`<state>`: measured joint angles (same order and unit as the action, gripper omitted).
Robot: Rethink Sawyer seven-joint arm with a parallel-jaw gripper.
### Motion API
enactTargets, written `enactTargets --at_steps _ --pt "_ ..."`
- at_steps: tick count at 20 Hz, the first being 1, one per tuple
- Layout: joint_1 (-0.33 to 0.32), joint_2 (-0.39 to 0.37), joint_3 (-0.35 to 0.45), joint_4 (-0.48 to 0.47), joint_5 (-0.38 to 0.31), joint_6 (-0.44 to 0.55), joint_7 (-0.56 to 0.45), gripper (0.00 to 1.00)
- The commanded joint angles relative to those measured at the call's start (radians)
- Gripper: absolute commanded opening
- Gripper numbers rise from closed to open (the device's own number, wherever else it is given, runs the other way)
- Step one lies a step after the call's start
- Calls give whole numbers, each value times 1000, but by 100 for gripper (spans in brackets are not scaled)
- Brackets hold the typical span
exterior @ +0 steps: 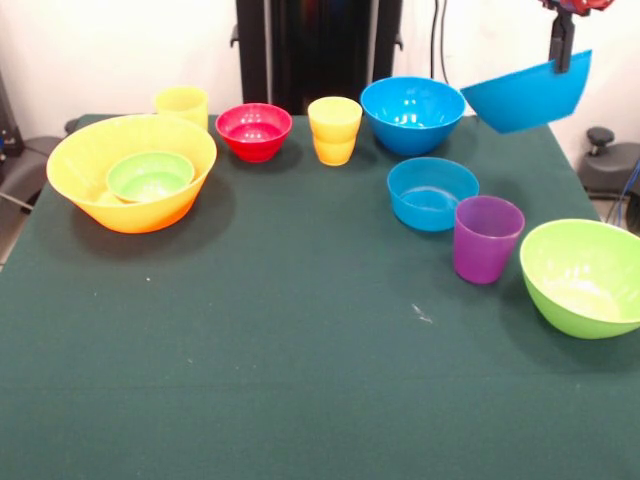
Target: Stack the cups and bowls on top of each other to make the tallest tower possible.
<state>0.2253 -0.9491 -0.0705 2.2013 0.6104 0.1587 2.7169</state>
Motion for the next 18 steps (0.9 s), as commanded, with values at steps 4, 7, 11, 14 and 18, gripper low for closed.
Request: enactTargets --at_steps 4,7,11,14,18 --pt "-211 -52 238 211 -157 -52 -44 0" --pt "-284 -111 289 268 -189 -44 -48 0" --pt "-330 -213 276 295 -228 43 -84 0" --pt "-382 -179 217 279 -371 15 -156 0" --pt "-533 -90 247 275 -579 -95 -207 0"
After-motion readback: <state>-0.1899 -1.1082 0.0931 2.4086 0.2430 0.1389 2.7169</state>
